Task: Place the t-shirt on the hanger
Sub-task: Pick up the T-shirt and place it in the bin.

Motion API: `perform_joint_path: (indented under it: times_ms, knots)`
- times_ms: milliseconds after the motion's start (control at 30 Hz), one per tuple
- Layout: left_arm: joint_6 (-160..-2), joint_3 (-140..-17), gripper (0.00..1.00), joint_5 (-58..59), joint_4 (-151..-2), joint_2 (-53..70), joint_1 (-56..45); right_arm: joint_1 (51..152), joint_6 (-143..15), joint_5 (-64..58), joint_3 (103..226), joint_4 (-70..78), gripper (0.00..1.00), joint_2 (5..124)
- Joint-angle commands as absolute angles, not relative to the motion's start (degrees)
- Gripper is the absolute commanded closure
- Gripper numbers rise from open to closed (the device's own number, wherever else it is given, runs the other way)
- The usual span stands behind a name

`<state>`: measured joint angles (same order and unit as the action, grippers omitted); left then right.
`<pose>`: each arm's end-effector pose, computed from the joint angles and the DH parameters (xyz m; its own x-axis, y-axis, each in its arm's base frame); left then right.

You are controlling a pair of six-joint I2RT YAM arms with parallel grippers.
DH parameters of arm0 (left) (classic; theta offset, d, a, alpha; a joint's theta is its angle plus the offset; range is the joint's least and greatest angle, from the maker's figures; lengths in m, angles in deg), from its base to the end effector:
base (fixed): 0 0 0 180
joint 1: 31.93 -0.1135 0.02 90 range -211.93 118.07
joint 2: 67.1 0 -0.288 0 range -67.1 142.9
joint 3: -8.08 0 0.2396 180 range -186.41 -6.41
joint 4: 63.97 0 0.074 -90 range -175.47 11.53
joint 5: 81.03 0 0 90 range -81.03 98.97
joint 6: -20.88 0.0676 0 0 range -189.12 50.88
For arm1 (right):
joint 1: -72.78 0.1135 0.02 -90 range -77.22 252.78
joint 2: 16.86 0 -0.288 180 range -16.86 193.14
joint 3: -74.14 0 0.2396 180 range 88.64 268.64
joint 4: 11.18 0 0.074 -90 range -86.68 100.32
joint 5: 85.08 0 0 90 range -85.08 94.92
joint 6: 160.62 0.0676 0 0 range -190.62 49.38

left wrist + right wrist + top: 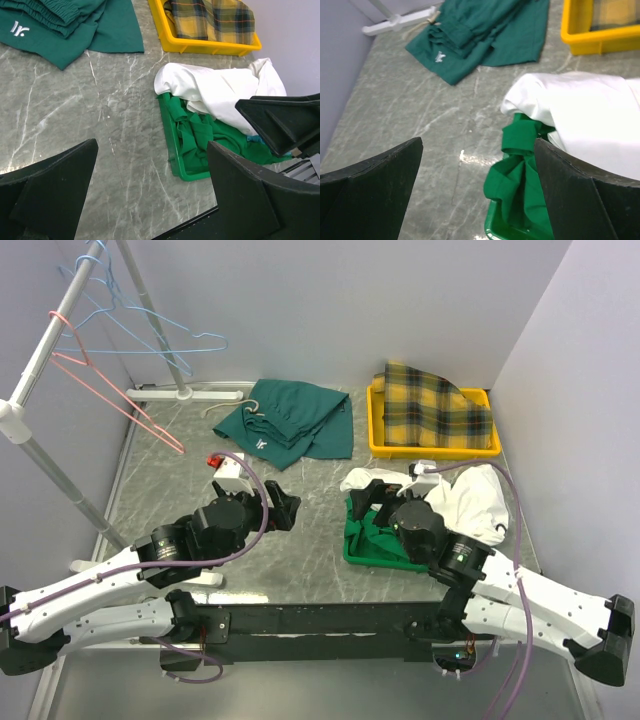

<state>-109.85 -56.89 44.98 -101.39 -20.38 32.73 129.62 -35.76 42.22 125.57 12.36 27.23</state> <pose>0.1094 -0.1381 0.3559 -0.4284 -0.3285 -0.8417 0.2822 0.8363 -0.4700 0.1292 0.1228 0.3088 -0.3239 0.3355 -0.8846 -0.1980 0.8903 0.4102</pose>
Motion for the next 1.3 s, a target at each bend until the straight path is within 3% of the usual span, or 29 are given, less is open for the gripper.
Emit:
perform_joint_path:
  times_ms: [0,200,433,700,867,1033,1133,1233,1267]
  knots:
    - [-109.8,-57.4,0.04,44.4,-101.5,-20.5,32.9,128.6,-29.6,47.4,127.0,18.2,0.00,29.6]
    - [-110.5,-57.5,0.04,43.2,-101.2,-19.4,32.9,117.8,-27.0,39.4,127.7,21.2,0.01,34.4]
    - [-111.6,-58.1,0.04,42.6,-102.9,-18.8,32.9,110.2,-25.0,40.7,127.7,26.4,0.02,34.0]
    - [-111.0,-56.9,0.03,41.8,-101.5,-20.0,32.9,104.5,-28.9,31.1,124.4,15.0,0.06,38.4]
    - [-110.6,-56.7,0.04,41.8,-100.9,-19.9,32.9,104.7,-32.9,28.5,130.5,13.2,0.11,51.0]
    - [-110.8,-56.0,0.04,41.4,-100.0,-19.8,32.9,105.5,-32.1,33.7,134.2,16.5,0.12,62.3]
    - [-110.8,-56.4,0.04,41.5,-100.3,-19.7,32.9,105.5,-31.5,36.0,133.9,18.0,0.23,61.9]
    - [-110.7,-56.8,0.04,41.7,-100.5,-20.0,32.9,105.4,-31.5,38.1,133.9,19.0,0.71,56.6]
    - [-110.6,-56.8,0.04,41.8,-100.4,-20.1,32.9,105.5,-32.0,40.1,134.5,20.7,0.97,55.2]
